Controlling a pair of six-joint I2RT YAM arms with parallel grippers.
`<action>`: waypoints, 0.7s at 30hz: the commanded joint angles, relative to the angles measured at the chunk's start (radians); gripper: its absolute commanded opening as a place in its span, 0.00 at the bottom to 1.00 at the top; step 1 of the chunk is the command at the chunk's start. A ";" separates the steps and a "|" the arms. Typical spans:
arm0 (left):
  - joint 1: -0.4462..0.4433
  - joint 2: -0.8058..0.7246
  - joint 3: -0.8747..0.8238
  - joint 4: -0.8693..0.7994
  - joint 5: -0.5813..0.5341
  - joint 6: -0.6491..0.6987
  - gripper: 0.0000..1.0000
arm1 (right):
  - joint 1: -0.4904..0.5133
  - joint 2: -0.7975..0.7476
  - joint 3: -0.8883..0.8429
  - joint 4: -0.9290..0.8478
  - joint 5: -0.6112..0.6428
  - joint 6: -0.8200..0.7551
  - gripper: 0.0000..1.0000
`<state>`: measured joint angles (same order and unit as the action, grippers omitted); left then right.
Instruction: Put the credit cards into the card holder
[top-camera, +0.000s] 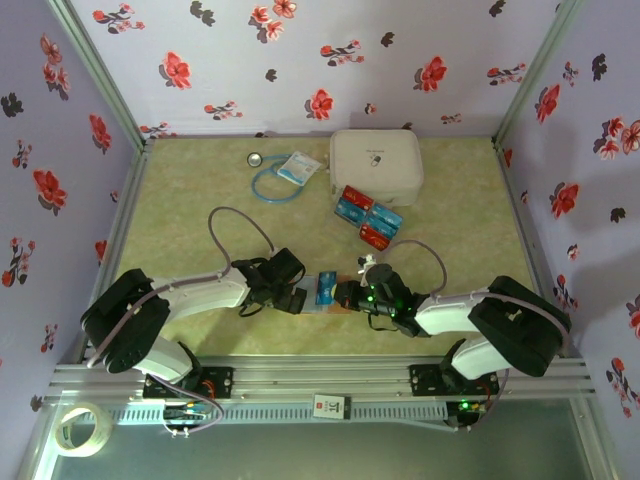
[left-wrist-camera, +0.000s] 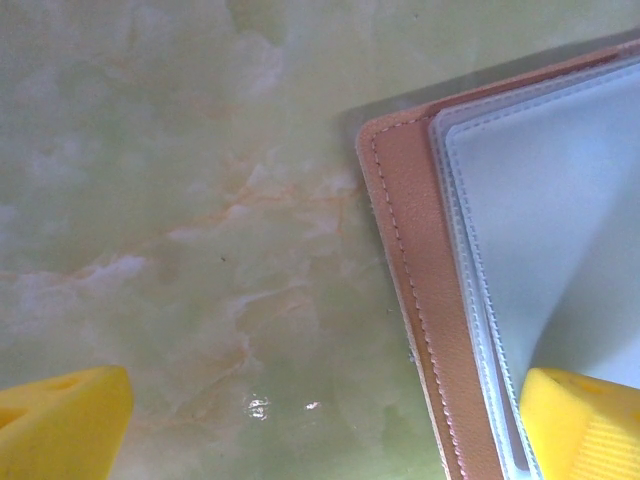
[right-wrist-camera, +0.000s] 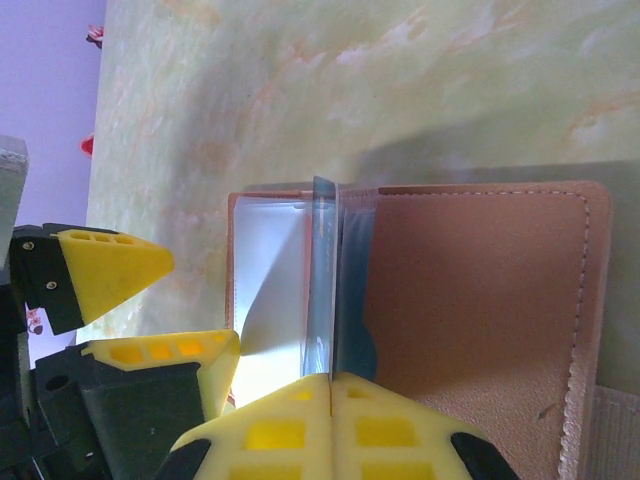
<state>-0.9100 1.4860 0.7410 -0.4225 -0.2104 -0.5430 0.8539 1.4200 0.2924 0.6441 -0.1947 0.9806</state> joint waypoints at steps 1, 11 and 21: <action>-0.007 -0.002 -0.030 -0.047 -0.035 -0.005 1.00 | 0.007 0.027 -0.018 0.028 0.017 0.012 0.00; -0.006 -0.007 -0.024 -0.051 -0.033 -0.003 1.00 | 0.006 0.045 -0.022 0.097 -0.008 0.032 0.00; -0.007 -0.077 0.031 -0.105 -0.024 0.014 1.00 | 0.005 -0.134 -0.023 -0.072 0.064 -0.001 0.00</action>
<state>-0.9100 1.4433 0.7403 -0.4767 -0.2108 -0.5419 0.8539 1.3334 0.2802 0.6456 -0.1810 1.0019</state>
